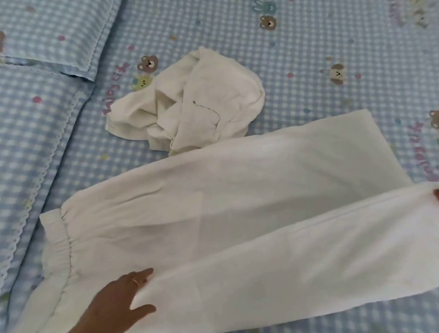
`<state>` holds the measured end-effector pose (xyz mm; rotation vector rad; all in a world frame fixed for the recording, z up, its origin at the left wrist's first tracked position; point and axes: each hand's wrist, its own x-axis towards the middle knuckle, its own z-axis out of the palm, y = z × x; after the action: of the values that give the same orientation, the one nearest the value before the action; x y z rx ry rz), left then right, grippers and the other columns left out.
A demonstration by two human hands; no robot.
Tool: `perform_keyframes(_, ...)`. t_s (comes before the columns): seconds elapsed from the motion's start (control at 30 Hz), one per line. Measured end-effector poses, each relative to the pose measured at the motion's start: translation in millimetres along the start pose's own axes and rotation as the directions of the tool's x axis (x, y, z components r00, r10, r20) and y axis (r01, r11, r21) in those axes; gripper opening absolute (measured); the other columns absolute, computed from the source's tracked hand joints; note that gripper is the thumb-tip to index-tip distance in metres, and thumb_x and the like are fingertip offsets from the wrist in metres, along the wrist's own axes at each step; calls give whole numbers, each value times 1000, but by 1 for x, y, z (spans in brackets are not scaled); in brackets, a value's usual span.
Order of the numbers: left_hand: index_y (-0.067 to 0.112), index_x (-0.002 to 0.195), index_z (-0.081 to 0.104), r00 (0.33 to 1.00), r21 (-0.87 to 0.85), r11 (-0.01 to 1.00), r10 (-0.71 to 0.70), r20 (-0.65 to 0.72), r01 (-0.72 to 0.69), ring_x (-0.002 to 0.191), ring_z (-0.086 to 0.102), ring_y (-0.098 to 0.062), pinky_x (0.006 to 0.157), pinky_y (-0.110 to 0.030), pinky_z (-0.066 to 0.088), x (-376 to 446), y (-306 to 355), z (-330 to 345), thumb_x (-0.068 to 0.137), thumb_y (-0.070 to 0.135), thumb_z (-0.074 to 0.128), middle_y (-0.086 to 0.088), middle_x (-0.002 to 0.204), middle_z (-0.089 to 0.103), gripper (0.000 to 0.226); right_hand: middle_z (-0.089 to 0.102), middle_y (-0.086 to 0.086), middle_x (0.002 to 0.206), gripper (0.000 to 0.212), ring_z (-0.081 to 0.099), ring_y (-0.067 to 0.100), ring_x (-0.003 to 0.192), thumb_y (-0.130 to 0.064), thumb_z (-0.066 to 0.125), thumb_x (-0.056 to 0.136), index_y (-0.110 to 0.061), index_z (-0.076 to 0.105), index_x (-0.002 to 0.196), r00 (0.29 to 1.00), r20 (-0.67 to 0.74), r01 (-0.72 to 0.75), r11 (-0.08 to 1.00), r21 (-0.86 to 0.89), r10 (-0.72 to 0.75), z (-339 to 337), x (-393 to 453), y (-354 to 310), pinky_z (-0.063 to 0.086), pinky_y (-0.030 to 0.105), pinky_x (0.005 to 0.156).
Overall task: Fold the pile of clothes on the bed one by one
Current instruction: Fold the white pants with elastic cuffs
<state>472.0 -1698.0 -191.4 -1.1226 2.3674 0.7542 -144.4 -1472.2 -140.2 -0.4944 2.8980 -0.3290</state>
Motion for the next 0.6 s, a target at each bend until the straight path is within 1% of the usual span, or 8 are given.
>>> perform_keyframes(0.03, 40, 141, 27, 1000, -44, 999, 15, -9, -16, 121, 46, 0, 97, -18, 34, 15, 16, 5, 84, 56, 57, 25, 130, 40, 66, 61, 36, 107, 61, 57, 52, 97, -48, 40, 82, 4, 56, 109, 1000, -2, -24, 1000, -12, 24, -1, 2, -8, 43, 55, 87)
perform_keyframes(0.07, 39, 136, 35, 999, -74, 997, 25, -27, -26, 122, 46, -2, 96, -17, 32, 26, 28, 8, 89, 51, 53, 24, 131, 42, 52, 61, 35, 108, 57, 57, 52, 98, -45, 41, 84, 3, 56, 110, 1000, -9, -17, 999, -31, 17, -1, 8, -9, 43, 55, 88)
perform_keyframes(0.1, 40, 123, 45, 999, -60, 998, 20, -45, -22, 117, 50, -4, 92, -17, 34, 38, 34, 7, 92, 42, 53, 21, 125, 50, 32, 61, 34, 110, 52, 56, 51, 100, -43, 43, 86, 2, 55, 110, 1000, -2, -12, 1000, -27, 12, -2, 11, -10, 43, 55, 89)
perform_keyframes(0.13, 42, 106, 48, 999, -126, 992, -1, -49, -5, 108, 56, -7, 85, -17, 36, 45, 39, 1, 93, 33, 55, 17, 113, 59, 17, 61, 33, 111, 47, 57, 50, 101, -40, 45, 89, 1, 55, 111, 1000, -8, 22, 1000, -21, -23, -2, 17, -7, 43, 54, 90)
perform_keyframes(0.23, 41, 84, 50, 983, -344, 934, -140, -118, 91, 82, 63, -8, 71, -20, 41, 64, 33, -27, 89, 17, 62, 17, 88, 66, 27, 63, 29, 107, 32, 58, 46, 98, -31, 48, 96, -4, 58, 109, 997, -60, 59, 997, 42, -56, -4, 35, -6, 44, 51, 88)
perform_keyframes(0.3, 36, 82, 56, 969, -398, 913, -171, -177, 89, 78, 62, -3, 72, -25, 45, 84, 32, -56, 90, 18, 60, 15, 81, 67, 20, 63, 27, 101, 24, 58, 44, 93, -28, 49, 97, -6, 57, 102, 994, -85, 75, 992, 99, -66, -4, 52, -14, 44, 47, 82)
perform_keyframes(0.43, 28, 86, 60, 939, -373, 926, -181, -292, 62, 79, 61, -14, 74, -37, 46, 149, 45, -108, 94, 21, 55, 10, 82, 66, 11, 53, 16, 74, 23, 55, 36, 74, -21, 46, 98, -12, 43, 77, 987, -94, 145, 981, 131, -133, 10, 90, -47, 35, 37, 66)
perform_keyframes(0.6, 23, 93, 60, 924, -310, 939, -242, -297, 146, 86, 62, -26, 75, -40, 46, 230, 41, -139, 96, 30, 47, 1, 87, 66, 14, 51, 15, 71, 22, 50, 34, 67, -19, 41, 100, -3, 47, 85, 982, -76, 183, 974, 137, -174, 39, 139, -92, 35, 41, 59)
